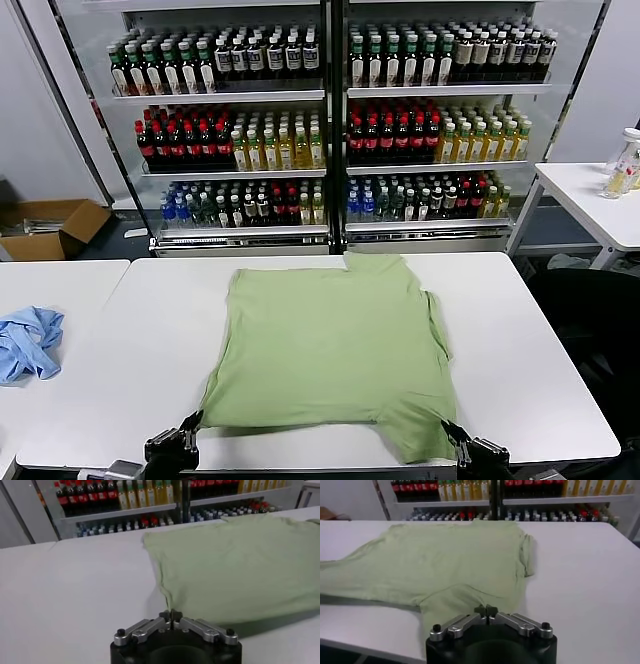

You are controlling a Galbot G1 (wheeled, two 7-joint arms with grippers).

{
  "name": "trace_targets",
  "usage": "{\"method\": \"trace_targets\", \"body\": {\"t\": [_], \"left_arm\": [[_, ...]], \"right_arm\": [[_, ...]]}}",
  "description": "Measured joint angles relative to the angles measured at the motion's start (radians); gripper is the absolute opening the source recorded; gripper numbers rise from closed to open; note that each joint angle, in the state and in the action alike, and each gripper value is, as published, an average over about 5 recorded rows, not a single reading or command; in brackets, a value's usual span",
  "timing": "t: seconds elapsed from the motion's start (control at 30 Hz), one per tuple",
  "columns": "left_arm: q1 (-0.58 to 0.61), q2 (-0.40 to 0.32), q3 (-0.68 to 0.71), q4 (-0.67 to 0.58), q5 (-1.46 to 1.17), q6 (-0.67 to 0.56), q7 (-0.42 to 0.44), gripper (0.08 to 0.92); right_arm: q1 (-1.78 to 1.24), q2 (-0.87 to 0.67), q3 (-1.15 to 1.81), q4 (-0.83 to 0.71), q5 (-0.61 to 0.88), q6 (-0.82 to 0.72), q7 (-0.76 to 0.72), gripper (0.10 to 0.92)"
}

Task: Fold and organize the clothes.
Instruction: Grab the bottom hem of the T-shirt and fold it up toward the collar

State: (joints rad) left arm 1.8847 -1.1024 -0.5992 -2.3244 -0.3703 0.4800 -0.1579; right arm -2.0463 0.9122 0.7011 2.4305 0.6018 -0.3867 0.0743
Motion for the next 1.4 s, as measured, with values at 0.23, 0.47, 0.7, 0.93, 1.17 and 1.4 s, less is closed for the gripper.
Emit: {"method": "trace_targets", "body": {"t": [0.23, 0.47, 0.7, 0.93, 1.17, 1.4], "left_arm": [[0.073, 0.023, -0.034, -0.086, -0.011, 0.019, -0.021, 0.084], [-0.023, 0.050, -0.053, -0.073, -0.079, 0.021, -0.014, 0.084], [-0.219, 0.045, 0.007, 0.057, -0.127, -0.010, 0.009, 0.084], [-0.401, 0.031, 0.077, 0.213, -0.152, -0.042, 0.026, 0.084], [-0.540, 0.025, 0.135, 0.342, -0.160, -0.058, 0.034, 0.084], [-0.634, 0.011, 0.175, 0.444, -0.143, -0.069, 0.038, 0.146]], "right_arm": [[0.029, -0.021, 0.042, 0.046, 0.048, -0.035, 0.014, 0.106], [0.237, -0.025, -0.022, -0.017, 0.091, -0.077, 0.059, 0.106], [0.470, -0.006, -0.142, -0.135, 0.083, -0.096, 0.082, 0.106], [0.641, 0.020, -0.253, -0.243, 0.044, -0.100, 0.094, 0.106], [0.747, 0.033, -0.320, -0.332, 0.006, -0.101, 0.106, 0.106], [0.788, 0.047, -0.370, -0.400, -0.029, -0.099, 0.103, 0.159]]}}
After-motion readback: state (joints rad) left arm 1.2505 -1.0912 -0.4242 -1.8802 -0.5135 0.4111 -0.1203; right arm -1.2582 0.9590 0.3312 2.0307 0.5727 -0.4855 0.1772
